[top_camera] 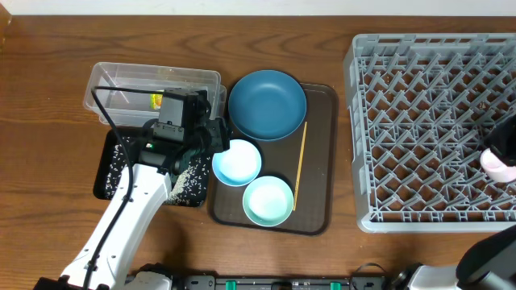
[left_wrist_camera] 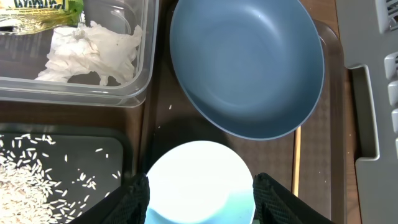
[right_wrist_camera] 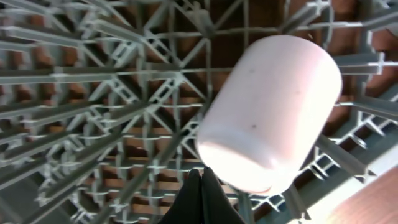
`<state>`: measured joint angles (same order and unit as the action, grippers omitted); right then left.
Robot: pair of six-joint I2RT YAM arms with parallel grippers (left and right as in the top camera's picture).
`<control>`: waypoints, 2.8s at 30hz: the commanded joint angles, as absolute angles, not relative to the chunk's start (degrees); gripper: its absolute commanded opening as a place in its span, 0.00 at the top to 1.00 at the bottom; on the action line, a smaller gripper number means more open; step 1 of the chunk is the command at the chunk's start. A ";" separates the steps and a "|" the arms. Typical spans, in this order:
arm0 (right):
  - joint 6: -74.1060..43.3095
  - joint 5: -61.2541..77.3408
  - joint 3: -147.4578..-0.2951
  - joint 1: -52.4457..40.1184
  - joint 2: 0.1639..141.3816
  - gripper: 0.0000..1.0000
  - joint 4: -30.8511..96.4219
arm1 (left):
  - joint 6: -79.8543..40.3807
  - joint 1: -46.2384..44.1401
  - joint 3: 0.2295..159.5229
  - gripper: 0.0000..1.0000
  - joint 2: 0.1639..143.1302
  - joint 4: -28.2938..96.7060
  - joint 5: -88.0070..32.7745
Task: Sort waste into correct bins and load items into the dishwasher rack
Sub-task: 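Lower the pink cup into the rack and open the right gripper, then move the right gripper back toward the brown tray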
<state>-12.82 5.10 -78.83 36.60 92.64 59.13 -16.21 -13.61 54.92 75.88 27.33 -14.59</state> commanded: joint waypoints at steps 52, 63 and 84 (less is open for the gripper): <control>-16.78 -3.95 -75.50 42.37 92.92 0.98 53.49 | -15.22 -13.41 55.53 0.43 75.59 28.23 -13.82; -20.58 -10.09 -75.50 42.37 92.92 0.94 53.19 | -15.22 -13.41 55.53 0.43 75.59 28.23 -13.80; -7.11 25.19 -78.02 39.90 89.36 0.86 49.01 | -15.22 -13.41 55.53 0.36 75.59 28.23 -13.80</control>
